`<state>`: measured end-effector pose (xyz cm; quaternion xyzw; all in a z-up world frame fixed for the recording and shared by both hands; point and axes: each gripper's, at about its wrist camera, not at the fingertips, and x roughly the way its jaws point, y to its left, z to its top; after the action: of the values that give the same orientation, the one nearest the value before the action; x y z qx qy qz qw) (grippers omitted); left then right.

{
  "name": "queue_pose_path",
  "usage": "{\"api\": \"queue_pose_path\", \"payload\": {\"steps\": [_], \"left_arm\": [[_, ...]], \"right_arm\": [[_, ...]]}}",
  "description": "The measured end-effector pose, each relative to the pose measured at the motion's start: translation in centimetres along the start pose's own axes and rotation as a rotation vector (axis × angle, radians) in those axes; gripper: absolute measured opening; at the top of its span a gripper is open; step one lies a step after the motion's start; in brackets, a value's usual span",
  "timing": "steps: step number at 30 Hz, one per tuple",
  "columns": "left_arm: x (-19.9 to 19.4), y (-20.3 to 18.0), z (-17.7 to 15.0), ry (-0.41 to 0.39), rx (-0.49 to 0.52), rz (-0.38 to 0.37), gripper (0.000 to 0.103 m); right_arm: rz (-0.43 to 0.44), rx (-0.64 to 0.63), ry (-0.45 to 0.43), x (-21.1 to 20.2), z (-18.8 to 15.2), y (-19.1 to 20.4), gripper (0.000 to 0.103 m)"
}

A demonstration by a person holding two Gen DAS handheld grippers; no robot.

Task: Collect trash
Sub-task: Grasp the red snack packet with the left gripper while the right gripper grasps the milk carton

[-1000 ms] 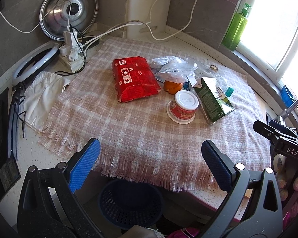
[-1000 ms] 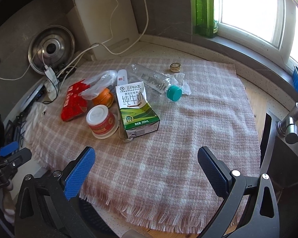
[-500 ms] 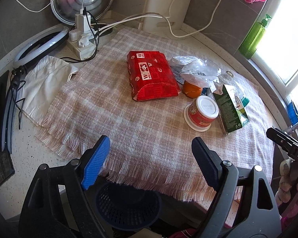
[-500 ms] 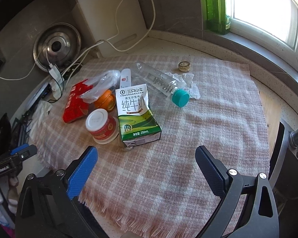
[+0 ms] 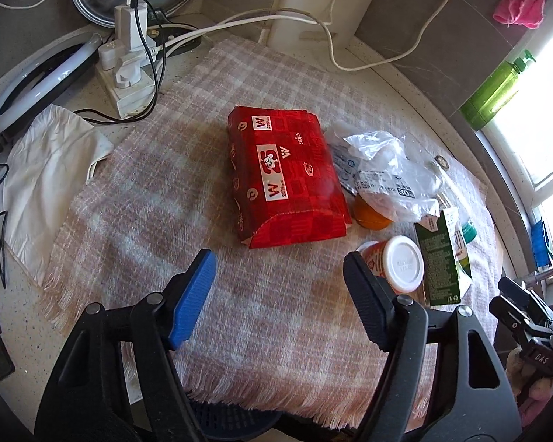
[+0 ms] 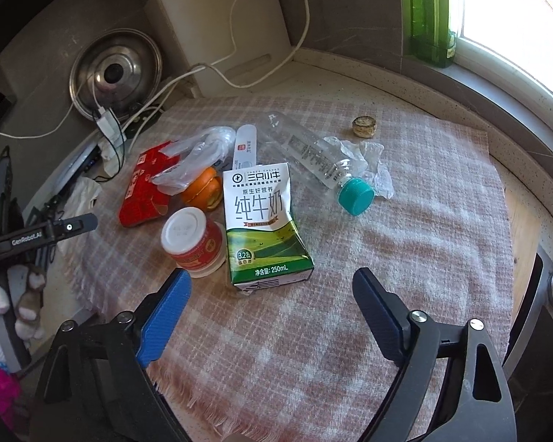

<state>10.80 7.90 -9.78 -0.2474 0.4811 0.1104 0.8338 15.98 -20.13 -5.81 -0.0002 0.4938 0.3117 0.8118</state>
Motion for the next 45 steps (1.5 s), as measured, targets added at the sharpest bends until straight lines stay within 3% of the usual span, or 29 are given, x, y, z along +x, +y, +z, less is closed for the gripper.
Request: {"api": "queue_pose_path", "payload": {"steps": [9,19,27,37,41,45], "left_arm": [[3.8,2.3,3.6,0.083,-0.15,-0.075,0.073],[7.3,3.5,6.4,0.135,-0.232,-0.12,0.073],[9.4,3.0,7.0,0.161,-0.264,-0.183,0.062],[8.8,2.8,7.3,0.1,-0.272,-0.201,0.046],[8.2,2.3,7.5,0.085,-0.257,-0.195,0.042],[7.2,1.8,7.6,0.065,-0.239,-0.197,0.035]], "right_arm": [[0.018,-0.052,0.063,2.8,2.6,0.7,0.086],[0.003,-0.1,0.114,5.1,3.8,1.1,0.086],[-0.006,-0.124,0.146,6.5,4.0,1.4,0.086],[-0.034,-0.133,0.177,7.8,4.0,1.1,0.085],[-0.018,-0.11,0.212,8.5,3.9,0.9,0.057],[-0.009,-0.093,0.2,8.3,3.8,0.8,0.057]]}}
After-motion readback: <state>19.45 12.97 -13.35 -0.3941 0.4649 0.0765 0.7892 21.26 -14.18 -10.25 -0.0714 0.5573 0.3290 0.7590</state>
